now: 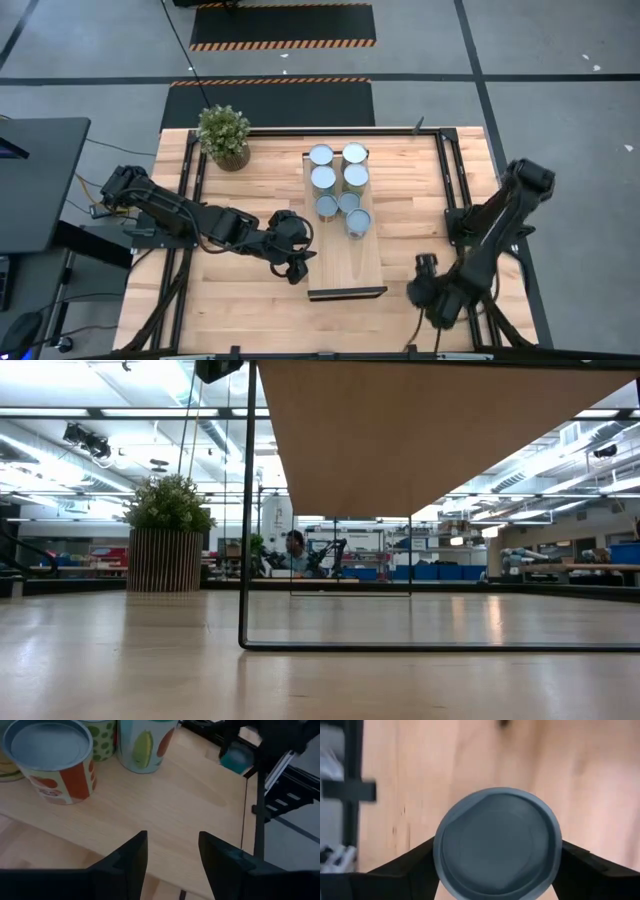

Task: Pick and place cans onto a shelf
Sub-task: Put the canned tuna can on the shelf

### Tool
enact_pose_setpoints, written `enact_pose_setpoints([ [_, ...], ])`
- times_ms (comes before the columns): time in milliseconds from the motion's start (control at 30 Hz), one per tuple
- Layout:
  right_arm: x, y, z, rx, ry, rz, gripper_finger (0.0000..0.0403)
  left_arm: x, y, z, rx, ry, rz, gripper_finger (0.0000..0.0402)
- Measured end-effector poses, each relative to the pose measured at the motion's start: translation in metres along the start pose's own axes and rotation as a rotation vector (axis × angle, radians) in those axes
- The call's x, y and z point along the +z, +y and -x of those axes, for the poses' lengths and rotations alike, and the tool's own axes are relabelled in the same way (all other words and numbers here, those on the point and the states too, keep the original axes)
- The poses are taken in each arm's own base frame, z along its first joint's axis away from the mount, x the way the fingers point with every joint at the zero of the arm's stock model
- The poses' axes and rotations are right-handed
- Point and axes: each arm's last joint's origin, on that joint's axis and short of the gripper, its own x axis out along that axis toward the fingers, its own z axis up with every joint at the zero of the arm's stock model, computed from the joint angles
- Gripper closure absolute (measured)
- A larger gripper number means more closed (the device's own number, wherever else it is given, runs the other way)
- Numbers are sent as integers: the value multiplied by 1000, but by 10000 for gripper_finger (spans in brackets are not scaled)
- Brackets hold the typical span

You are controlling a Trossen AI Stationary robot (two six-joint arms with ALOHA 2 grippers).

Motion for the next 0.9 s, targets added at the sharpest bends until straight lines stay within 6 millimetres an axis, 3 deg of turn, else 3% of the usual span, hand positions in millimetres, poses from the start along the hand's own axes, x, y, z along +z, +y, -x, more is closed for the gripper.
enact_pose_setpoints([
  [167, 12, -35, 53, -4, -86, -133, 91, -1, 1, 0, 7, 8, -13, 218],
  [333, 36, -59, 84, -29, -187, -198, 95, -1, 1, 0, 7, 9, -15, 218],
  [700, 117, -68, 82, -71, -266, -88, 95, -3, 3, 0, -7, 63, -12, 214],
  [900, 152, -64, 68, -75, -288, -39, 94, -6, 3, 1, 2, 82, -27, 159],
])
